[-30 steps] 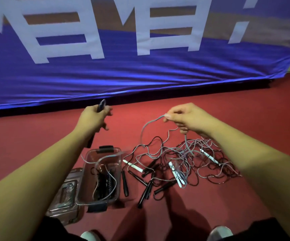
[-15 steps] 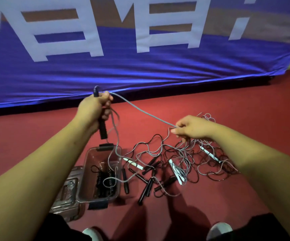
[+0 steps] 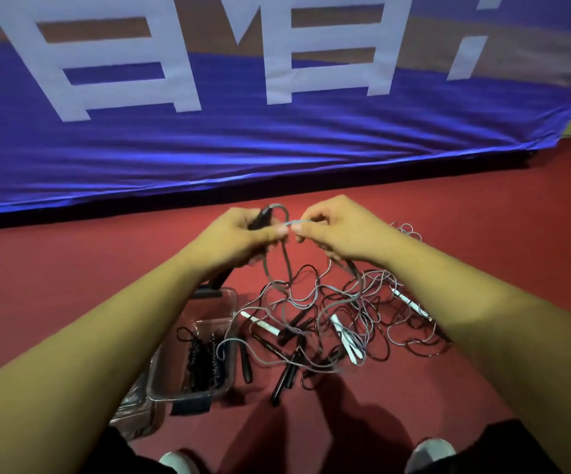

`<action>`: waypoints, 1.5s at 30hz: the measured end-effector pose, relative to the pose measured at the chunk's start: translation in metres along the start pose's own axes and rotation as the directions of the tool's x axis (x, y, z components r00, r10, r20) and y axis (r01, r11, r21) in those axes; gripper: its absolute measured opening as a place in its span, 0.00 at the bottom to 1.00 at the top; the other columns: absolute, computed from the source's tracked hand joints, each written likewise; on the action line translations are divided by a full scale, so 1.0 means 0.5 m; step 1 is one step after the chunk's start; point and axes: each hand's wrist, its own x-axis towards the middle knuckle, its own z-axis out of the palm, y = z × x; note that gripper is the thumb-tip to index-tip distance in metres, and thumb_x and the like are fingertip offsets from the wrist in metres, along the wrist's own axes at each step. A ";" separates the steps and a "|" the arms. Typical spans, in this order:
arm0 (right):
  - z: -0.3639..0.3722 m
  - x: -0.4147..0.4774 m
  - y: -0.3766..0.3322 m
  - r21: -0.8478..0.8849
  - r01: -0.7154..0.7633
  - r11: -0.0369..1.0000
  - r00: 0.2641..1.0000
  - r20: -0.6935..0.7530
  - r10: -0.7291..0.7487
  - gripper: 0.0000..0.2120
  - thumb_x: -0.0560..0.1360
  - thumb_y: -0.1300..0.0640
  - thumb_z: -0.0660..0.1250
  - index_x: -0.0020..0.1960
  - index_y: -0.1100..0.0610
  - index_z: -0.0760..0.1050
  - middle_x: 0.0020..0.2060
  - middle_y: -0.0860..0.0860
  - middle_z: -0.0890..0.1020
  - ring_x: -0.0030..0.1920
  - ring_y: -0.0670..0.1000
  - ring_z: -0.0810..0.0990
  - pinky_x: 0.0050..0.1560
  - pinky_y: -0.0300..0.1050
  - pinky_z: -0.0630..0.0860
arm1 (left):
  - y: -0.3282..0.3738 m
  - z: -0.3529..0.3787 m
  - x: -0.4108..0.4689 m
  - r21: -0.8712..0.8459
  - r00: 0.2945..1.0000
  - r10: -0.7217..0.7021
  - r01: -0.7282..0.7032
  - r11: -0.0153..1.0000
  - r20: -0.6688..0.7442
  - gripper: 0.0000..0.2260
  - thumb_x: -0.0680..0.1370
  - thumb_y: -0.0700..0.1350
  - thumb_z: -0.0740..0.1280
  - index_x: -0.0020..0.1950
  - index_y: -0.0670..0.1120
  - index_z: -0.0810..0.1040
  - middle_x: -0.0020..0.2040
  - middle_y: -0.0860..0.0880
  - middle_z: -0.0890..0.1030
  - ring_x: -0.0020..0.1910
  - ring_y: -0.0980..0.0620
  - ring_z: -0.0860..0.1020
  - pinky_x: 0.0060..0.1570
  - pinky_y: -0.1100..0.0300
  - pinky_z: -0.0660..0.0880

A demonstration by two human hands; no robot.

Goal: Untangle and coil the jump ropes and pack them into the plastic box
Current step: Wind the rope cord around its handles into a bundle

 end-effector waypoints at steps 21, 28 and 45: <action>-0.027 -0.034 0.094 0.384 -0.338 0.860 0.937 0.055 0.344 0.08 0.74 0.72 0.63 0.46 0.62 0.76 0.36 0.61 0.81 0.37 0.59 0.83 0.45 0.53 0.81 | -0.091 -0.165 0.043 -0.348 0.538 -0.312 0.036 0.937 -0.784 0.13 0.82 0.45 0.62 0.37 0.47 0.73 0.31 0.48 0.71 0.15 0.58 0.65 0.19 0.69 0.59; 0.003 -0.017 0.038 0.619 -0.303 0.725 0.930 0.027 0.366 0.23 0.68 0.79 0.47 0.54 0.58 0.65 0.38 0.59 0.73 0.22 0.47 0.60 0.27 0.38 0.55 | -0.043 -0.081 0.016 0.187 0.775 0.025 0.121 0.975 -0.632 0.05 0.74 0.47 0.69 0.48 0.51 0.84 0.37 0.43 0.83 0.29 0.51 0.78 0.36 0.60 0.76; -0.023 -0.042 0.144 0.001 -0.497 0.867 0.827 0.301 0.474 0.11 0.76 0.68 0.56 0.40 0.59 0.73 0.30 0.55 0.76 0.37 0.55 0.80 0.31 0.41 0.68 | -0.003 -0.055 0.032 -0.465 0.819 -0.175 -0.123 0.877 -0.546 0.11 0.82 0.44 0.63 0.39 0.47 0.72 0.27 0.52 0.69 0.19 0.58 0.63 0.19 0.68 0.57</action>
